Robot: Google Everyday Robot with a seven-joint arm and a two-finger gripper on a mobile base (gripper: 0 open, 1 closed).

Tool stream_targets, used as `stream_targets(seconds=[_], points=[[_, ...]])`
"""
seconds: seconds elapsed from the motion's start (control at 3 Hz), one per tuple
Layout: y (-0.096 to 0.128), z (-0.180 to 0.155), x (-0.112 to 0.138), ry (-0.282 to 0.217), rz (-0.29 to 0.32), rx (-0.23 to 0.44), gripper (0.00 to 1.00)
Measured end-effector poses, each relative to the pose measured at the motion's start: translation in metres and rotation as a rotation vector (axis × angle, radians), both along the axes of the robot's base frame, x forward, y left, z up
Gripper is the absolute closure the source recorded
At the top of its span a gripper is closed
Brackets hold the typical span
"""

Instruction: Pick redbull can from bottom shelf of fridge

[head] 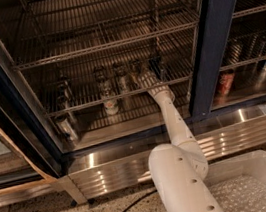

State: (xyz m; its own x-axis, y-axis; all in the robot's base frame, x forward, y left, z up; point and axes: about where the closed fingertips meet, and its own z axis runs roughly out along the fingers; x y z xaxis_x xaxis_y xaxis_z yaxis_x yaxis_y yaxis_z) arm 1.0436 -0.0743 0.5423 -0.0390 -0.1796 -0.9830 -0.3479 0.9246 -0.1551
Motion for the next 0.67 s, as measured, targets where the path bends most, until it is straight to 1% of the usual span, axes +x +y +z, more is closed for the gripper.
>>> stream_targets(seconds=[0.33, 0.67], points=[[0.0000, 0.0000, 0.0000, 0.000, 0.000, 0.000, 0.86], [0.0001, 0.0000, 0.0000, 0.000, 0.000, 0.000, 1.00]])
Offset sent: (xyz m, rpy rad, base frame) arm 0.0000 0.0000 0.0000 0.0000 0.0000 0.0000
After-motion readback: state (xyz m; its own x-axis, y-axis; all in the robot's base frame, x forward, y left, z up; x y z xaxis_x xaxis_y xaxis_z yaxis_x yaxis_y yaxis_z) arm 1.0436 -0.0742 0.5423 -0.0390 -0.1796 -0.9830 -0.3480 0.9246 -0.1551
